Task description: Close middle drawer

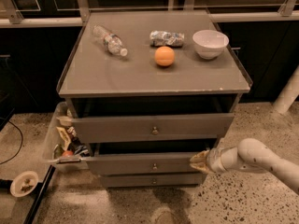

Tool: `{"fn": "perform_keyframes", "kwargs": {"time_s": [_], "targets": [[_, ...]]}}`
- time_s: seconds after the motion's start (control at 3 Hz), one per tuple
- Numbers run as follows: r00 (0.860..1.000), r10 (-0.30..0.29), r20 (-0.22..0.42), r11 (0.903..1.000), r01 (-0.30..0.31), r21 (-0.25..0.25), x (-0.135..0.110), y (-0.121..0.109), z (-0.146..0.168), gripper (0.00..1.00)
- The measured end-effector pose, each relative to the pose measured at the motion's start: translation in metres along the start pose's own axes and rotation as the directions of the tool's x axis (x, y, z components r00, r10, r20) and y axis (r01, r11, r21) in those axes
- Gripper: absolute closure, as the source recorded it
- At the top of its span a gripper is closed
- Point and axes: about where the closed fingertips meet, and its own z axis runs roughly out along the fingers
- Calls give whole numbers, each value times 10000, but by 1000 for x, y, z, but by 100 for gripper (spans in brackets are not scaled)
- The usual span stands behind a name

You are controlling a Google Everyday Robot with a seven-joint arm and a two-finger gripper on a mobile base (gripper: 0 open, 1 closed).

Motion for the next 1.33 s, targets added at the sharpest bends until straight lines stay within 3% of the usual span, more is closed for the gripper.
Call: {"fn": "perform_keyframes", "kwargs": {"time_s": [0.33,0.67,1.33], "targets": [[10000,1,-28,10000,-1,-41,1,1,3,12],[9997,155,-165,9996,-159,-222,11,4,15,0],[9999,101,129,9997,-98,-236,-4,3,-3,0]]}}
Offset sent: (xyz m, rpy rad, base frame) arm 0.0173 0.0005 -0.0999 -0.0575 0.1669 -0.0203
